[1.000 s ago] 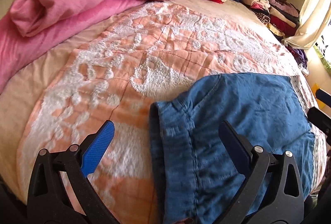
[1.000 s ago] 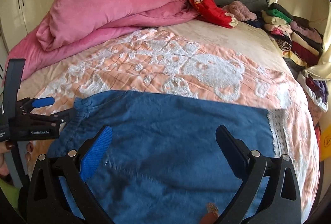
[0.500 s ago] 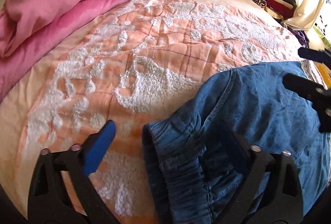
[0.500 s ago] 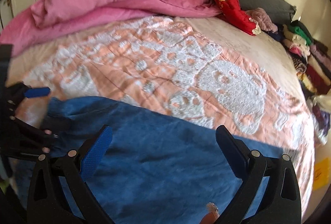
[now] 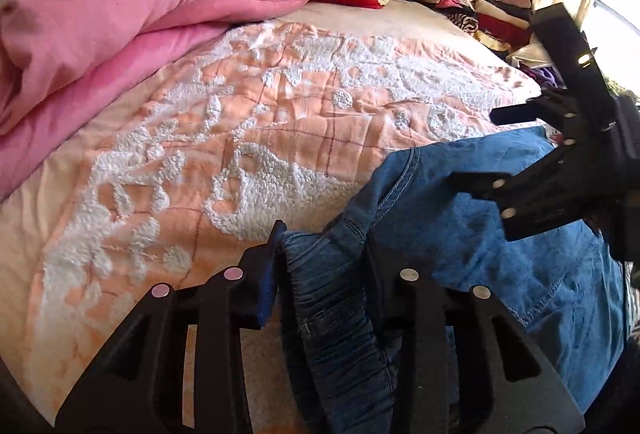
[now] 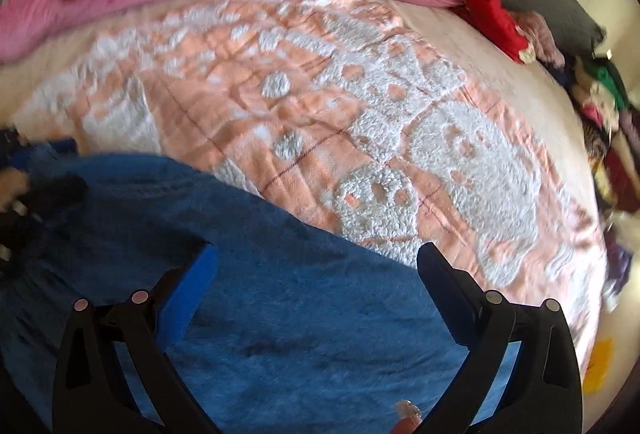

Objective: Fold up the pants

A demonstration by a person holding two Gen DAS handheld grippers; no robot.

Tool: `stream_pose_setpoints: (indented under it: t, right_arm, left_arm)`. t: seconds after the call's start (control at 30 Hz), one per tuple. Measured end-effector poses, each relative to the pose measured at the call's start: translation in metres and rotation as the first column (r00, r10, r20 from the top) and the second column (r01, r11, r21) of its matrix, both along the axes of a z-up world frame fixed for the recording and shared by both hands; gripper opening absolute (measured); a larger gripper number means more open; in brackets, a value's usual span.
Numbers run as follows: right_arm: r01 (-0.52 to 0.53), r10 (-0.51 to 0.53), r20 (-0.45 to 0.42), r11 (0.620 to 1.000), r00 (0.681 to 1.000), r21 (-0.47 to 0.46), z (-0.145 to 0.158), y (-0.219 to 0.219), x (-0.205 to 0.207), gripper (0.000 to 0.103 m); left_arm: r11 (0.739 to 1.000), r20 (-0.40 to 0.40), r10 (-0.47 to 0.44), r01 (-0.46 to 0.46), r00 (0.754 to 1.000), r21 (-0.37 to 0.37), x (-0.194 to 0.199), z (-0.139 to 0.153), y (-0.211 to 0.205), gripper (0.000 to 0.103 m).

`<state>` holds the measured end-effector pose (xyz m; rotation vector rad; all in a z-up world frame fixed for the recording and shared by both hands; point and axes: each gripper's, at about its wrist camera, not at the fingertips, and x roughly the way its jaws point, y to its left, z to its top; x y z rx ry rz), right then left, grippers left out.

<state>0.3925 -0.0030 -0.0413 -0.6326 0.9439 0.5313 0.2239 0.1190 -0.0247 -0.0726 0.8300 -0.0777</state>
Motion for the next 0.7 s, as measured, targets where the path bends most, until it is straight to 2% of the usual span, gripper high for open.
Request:
stream_pose_setpoints:
  t: [0.23,0.37,0.43,0.5,0.67,0.7]
  right_arm:
    - [-0.132,0.137,0.047,0.986,0.989,-0.099,-0.01,0.017,0.0,0.099]
    - [-0.189,0.197,0.065,0.976,0.978,-0.113,-0.013,0.024,-0.001,0.098]
    - [-0.201,0.206,0.054,0.976,0.977,-0.082,-0.013,0.023,0.001,0.097]
    - [-0.205,0.206,0.028,0.978,0.978,-0.027,-0.012,0.022,0.003,0.088]
    - [-0.24,0.244,-0.04,0.966,0.969,0.095,-0.01,0.022,-0.006,0.039]
    - [-0.227,0.233,-0.047,0.967,0.971,0.118,-0.008,0.021,-0.009,0.034]
  left_arm:
    - [0.999,0.055,-0.025,0.026,0.998,-0.027,-0.017,0.012,-0.001,0.025]
    - [0.999,0.063,-0.033,0.034,0.997,-0.025,-0.02,0.014,-0.002,0.025]
    - [0.999,0.063,-0.031,0.032,0.998,-0.024,-0.02,0.014,-0.001,0.025]
    - [0.999,0.067,-0.03,0.031,0.997,-0.022,-0.022,0.015,-0.001,0.025]
    - [1.0,0.07,-0.029,0.029,0.997,0.002,-0.024,0.016,-0.002,0.025]
    - [1.0,0.073,-0.027,0.027,0.997,0.003,-0.025,0.017,-0.002,0.025]
